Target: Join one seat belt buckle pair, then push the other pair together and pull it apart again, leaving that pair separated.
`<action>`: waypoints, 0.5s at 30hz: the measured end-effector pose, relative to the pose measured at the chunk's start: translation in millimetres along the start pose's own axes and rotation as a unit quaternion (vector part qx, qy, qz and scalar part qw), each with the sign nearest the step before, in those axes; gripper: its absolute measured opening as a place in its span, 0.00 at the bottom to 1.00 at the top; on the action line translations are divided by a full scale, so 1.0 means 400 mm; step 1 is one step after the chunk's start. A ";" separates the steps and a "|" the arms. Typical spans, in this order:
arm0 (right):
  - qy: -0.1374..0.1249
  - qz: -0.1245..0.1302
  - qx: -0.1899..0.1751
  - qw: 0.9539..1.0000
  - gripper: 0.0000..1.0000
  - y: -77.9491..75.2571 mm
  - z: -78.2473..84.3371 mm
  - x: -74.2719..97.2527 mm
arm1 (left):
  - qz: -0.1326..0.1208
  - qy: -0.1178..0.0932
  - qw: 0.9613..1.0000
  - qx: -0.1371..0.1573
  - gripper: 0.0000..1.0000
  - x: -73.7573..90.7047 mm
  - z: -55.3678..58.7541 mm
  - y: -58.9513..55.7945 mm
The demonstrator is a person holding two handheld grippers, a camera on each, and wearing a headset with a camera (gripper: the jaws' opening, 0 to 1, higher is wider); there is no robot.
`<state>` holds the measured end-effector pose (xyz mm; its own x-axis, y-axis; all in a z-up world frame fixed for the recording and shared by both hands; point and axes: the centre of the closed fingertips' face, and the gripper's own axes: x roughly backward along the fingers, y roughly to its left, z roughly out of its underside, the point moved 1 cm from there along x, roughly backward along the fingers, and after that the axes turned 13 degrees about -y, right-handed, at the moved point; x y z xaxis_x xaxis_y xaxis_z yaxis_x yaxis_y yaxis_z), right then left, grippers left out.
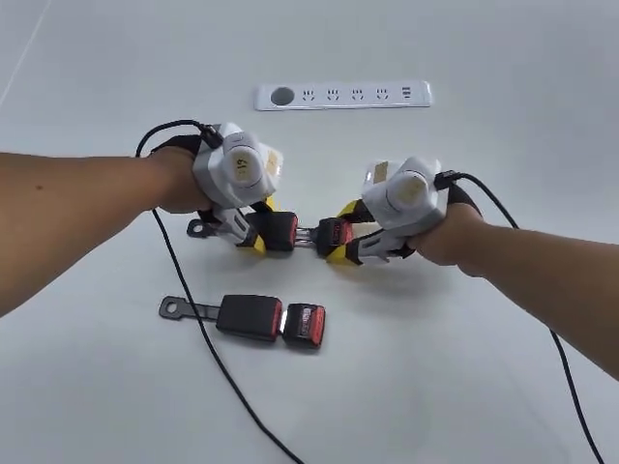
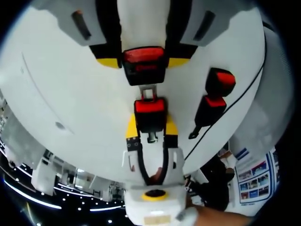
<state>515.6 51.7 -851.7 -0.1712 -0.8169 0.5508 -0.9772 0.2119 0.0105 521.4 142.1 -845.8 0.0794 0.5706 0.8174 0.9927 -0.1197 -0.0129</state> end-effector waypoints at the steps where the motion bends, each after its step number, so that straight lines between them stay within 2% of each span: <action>1: 0.001 0.001 -0.002 1.000 0.35 -0.001 0.004 0.006 | 0.000 -0.001 1.000 0.001 0.34 0.000 0.000 0.000; 12: 0.012 0.007 -0.006 1.000 0.36 0.000 0.026 0.077 | -0.004 -0.008 1.000 0.008 0.35 0.000 -0.001 -0.001; 15: 0.018 0.005 -0.006 1.000 0.36 0.003 0.046 0.095 | -0.005 -0.007 1.000 0.008 0.35 0.000 -0.001 -0.002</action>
<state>505.7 11.2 -846.1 -0.1751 -0.7948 0.5810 -0.9740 0.2261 0.0157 520.8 141.8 -845.5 0.0707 0.5828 0.8095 0.9948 -0.1004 -0.0146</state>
